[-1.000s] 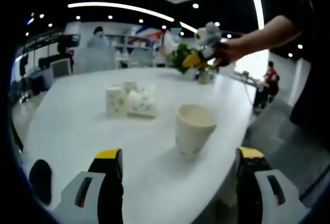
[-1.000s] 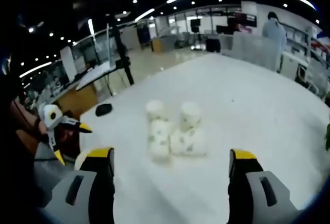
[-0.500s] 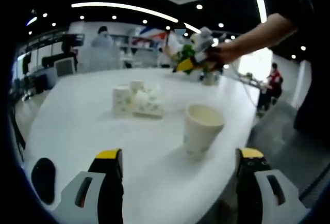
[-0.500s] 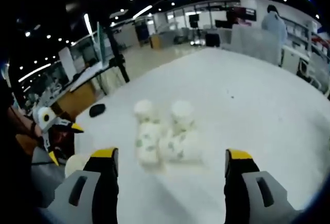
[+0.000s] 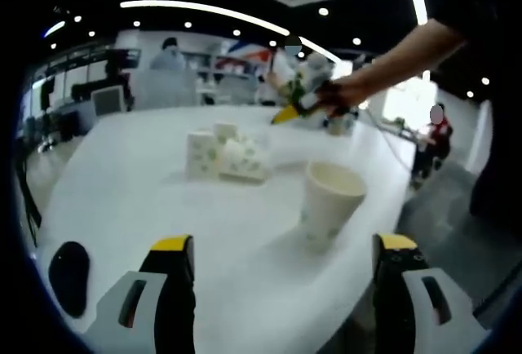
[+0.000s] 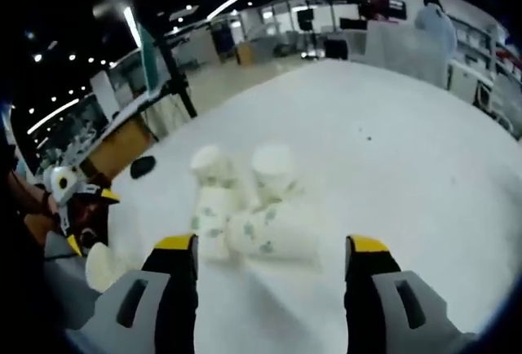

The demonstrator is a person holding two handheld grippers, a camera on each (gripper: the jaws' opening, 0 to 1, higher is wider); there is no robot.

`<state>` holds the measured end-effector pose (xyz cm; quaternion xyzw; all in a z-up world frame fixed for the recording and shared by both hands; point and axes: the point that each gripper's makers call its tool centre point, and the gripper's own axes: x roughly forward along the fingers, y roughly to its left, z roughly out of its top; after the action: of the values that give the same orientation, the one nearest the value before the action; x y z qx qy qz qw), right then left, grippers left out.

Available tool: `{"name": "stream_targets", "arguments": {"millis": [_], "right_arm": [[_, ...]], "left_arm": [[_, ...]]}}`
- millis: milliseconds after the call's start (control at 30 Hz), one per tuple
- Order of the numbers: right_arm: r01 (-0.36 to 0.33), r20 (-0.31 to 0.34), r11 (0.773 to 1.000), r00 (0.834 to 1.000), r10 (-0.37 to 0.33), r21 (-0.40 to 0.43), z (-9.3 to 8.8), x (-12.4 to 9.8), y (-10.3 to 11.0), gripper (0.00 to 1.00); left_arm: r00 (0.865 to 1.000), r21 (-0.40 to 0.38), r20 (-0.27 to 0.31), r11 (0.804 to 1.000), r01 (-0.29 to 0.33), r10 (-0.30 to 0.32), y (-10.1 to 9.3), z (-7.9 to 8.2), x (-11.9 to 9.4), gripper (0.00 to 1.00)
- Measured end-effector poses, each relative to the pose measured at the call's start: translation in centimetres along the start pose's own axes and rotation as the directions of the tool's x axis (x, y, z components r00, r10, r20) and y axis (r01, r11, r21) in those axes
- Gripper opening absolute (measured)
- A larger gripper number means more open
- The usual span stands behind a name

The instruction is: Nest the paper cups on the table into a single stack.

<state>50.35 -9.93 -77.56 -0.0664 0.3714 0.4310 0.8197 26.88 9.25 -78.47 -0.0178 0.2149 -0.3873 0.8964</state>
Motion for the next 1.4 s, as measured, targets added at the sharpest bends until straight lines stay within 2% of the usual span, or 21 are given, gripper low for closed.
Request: {"name": "stream_targets", "arguments": {"millis": [267, 533, 733, 1000, 1400], "right_arm": [[-0.031, -0.012, 0.999, 0.999, 0.031, 0.023, 0.0, 1.3, -0.6, 0.59], [-0.082, -0.008, 0.995, 0.997, 0.083, 0.060, 0.1, 2.4, -0.2, 0.45], [-0.092, -0.008, 0.993, 0.996, 0.093, 0.070, 0.0, 2.6, -0.2, 0.40], [-0.138, 0.000, 0.984, 0.990, 0.139, 0.108, -0.3, 2.3, 0.6, 0.26], [-0.176, -0.007, 0.977, 0.984, 0.178, 0.118, -1.3, 2.3, 1.2, 0.08]], "left_arm": [[1.000, -0.008, -0.002, 1.000, -0.010, 0.010, 0.4, 0.2, 0.4, 0.89], [1.000, -0.011, -0.010, 1.000, -0.008, 0.008, 0.5, 0.1, 0.5, 0.88], [1.000, -0.011, -0.017, 1.000, -0.002, 0.002, 0.3, 0.0, 0.6, 0.88], [1.000, -0.009, -0.017, 1.000, 0.000, 0.000, 0.3, 0.0, 0.6, 0.88], [1.000, -0.007, -0.027, 1.000, -0.001, 0.001, 0.4, -0.2, 0.4, 0.88]]}}
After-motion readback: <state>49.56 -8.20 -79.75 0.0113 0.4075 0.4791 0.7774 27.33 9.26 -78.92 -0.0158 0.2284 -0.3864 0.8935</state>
